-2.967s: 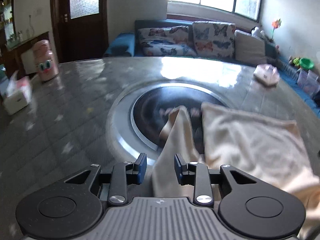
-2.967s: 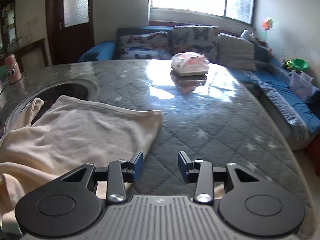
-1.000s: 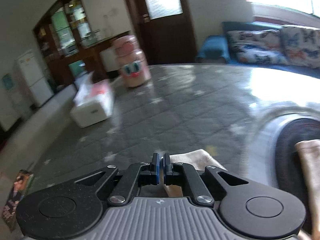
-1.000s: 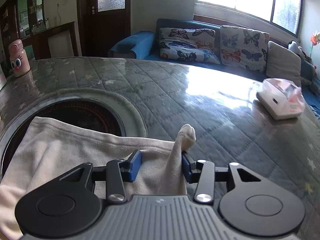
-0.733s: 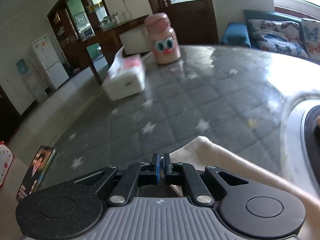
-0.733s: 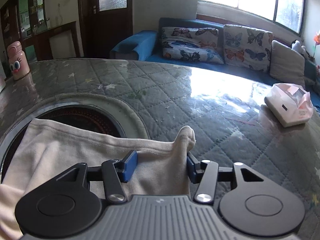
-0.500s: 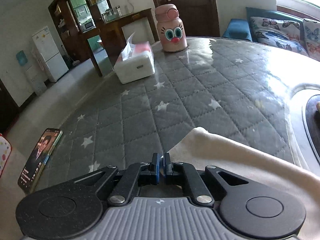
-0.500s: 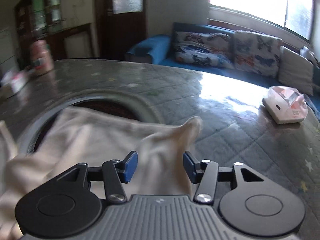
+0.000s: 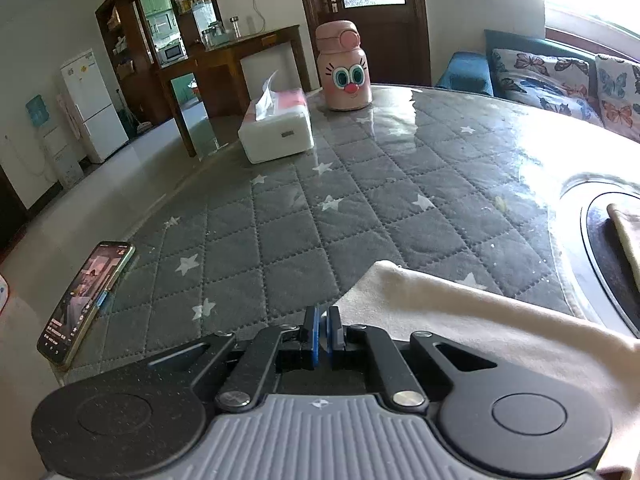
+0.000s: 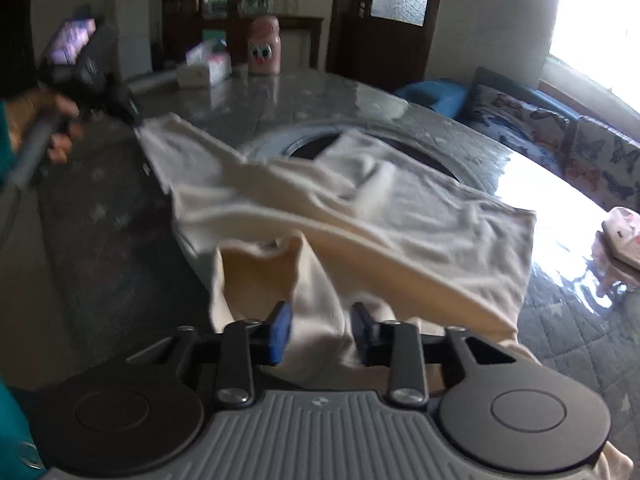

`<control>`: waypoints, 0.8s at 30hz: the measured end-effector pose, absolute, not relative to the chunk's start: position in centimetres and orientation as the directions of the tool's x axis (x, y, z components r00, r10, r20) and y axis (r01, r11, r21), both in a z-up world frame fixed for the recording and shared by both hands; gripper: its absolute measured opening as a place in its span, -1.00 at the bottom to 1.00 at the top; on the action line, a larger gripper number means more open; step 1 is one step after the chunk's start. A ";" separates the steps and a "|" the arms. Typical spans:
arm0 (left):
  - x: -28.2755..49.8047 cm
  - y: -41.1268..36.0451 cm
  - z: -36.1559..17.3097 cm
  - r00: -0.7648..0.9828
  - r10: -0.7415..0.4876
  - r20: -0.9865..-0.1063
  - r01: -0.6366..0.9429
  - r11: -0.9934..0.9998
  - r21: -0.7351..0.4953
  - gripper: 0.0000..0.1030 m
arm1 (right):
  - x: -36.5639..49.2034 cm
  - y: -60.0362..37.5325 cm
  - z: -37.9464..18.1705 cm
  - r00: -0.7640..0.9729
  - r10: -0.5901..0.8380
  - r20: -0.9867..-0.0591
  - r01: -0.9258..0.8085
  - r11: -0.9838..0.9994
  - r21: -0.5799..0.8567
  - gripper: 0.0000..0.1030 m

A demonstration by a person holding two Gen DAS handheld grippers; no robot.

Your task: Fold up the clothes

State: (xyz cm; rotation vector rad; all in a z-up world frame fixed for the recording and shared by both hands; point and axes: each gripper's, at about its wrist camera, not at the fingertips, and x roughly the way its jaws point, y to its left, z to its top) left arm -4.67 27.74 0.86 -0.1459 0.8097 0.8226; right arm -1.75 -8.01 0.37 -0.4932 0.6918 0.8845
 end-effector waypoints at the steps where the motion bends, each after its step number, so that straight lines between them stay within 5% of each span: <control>1: -4.9 27.7 1.0 0.409 0.596 -0.691 -0.701 0.690 0.180 -0.92 | -1.7 -8.0 0.1 0.448 0.520 -0.727 -0.821 0.561 -0.104 -0.54; 7: -5.9 27.5 1.6 0.426 0.598 -0.679 -0.697 0.695 0.176 -0.92 | -2.5 -8.7 -0.2 0.454 0.510 -0.731 -0.824 0.552 -0.127 -0.90; 20: -8.9 27.5 0.9 0.393 0.576 -0.717 -0.683 0.704 0.192 -0.91 | -4.7 -12.9 1.1 0.343 0.470 -0.813 -0.863 0.500 -0.076 -0.90; 24: -9.8 27.8 0.7 0.371 0.589 -0.718 -0.689 0.693 0.212 -0.86 | -5.0 -13.1 2.0 0.333 0.492 -0.804 -0.881 0.467 -0.079 -0.70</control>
